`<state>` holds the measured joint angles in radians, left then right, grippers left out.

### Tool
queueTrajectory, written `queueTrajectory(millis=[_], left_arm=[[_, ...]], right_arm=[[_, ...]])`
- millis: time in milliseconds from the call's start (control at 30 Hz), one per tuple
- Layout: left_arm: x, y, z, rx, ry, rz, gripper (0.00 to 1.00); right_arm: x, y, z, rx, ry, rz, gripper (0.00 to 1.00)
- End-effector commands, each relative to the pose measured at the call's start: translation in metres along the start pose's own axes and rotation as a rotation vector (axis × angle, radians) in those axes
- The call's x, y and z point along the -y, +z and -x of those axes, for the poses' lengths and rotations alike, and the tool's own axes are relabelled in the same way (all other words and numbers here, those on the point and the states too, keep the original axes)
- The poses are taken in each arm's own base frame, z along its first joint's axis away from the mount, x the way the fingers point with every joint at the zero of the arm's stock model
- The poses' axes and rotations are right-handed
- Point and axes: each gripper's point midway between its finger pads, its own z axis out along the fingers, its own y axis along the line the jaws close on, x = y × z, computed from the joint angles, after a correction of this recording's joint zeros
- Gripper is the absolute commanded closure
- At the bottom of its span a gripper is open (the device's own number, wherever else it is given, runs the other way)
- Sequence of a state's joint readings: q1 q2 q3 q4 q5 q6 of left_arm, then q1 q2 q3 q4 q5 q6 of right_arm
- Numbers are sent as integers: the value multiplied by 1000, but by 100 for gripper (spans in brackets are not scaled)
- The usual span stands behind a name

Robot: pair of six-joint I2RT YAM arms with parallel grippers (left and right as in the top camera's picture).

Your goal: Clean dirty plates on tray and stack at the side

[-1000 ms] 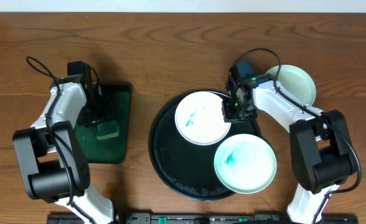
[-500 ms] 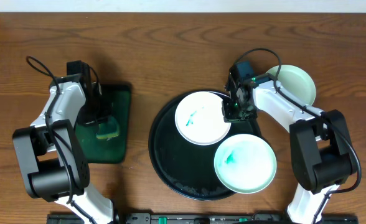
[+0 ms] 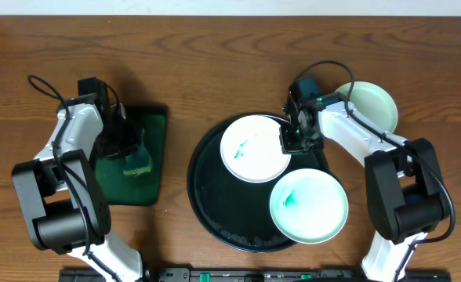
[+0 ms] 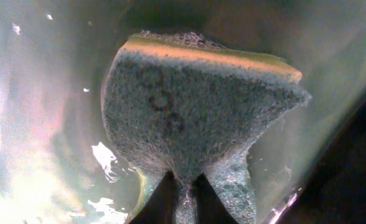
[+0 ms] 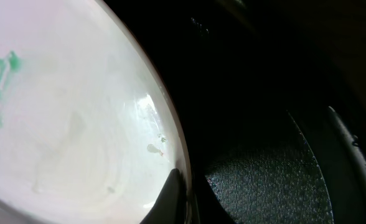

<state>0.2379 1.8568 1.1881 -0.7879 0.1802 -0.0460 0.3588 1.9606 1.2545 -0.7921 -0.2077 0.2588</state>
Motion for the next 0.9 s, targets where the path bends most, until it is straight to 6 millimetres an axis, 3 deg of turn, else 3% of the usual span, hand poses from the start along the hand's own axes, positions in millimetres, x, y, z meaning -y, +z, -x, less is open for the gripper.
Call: queueTrajectory(millis=[0,133,233,400,500,533,600,867], left_arm=[[-5,5,0,-21,-30,-8,53],[-8,5,1,-20,-39,-8,33],[-8,5,1,-19,-38,-8,32],[-8,5,2,-15,-37,-8,56],[-8,5,4,-7,-36,-9,60],[-8,5,5,-6,-36,-10,66],[-8,6,5,-7,-36,-10,93],[-7,0,4,-10,-41,-8,93]], right_arm=[[1,17,-29,-95,-48,-34,99],[1,17,-29,-95,-48,-35,99],[1,17,-29,-95,-48,-35,99],[1,17,-29,-95,-48,-35,99],[1,17,-29,-95,-52,-34,99],[1,17,-29,-95,-52,-35,99],[1,17,-29,-95,-52,-35,99],[1,17,-29,-94,-52,-34,99]])
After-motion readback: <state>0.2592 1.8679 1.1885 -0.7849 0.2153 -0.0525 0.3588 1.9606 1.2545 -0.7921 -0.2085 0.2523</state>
